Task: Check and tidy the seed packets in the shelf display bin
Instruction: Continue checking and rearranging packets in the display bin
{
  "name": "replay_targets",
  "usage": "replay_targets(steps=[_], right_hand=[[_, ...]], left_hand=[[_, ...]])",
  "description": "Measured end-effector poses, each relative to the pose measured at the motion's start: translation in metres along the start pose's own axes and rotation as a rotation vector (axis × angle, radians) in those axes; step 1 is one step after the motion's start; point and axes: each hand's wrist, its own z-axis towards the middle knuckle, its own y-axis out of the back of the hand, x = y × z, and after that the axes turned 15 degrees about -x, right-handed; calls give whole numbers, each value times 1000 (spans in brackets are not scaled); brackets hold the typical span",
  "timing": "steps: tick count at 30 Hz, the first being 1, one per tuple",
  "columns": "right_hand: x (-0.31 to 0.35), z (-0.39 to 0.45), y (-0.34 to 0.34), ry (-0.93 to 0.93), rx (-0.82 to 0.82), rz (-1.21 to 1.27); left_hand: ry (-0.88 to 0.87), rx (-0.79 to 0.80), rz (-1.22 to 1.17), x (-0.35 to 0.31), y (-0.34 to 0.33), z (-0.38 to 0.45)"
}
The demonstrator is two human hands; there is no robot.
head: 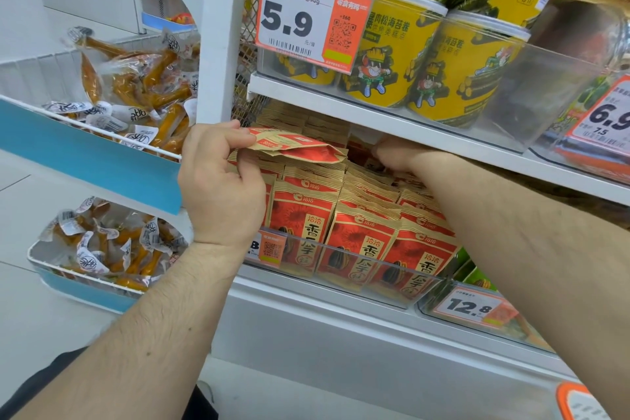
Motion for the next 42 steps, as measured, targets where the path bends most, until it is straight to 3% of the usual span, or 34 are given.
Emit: replay_targets(steps=[7,15,22,26,30,34,38,42], right_hand=[[-4,3,-9,-31,-47,-11],[8,-50,28,47,127,73],[23,-128,53,196,-261,524],[28,-159,53,395,-377,563],[28,-164,50,454,-612,591],[26,-169,54,416,-626,685],[24,-176,57,192,-343,984],[14,-181,49,-105,-52,1189]], left_hand=[[-12,3,0,-3,4,1],[-26,23,39,-11,8,1],[-77,35,-138,-22,6,5],[-66,51,-252,-38,7,13],[175,171,-404,-54,9,25],[371,232,-501,-60,11,37],[727,376,-595,-62,6,31],[1004,465,-445,-63,0,8]])
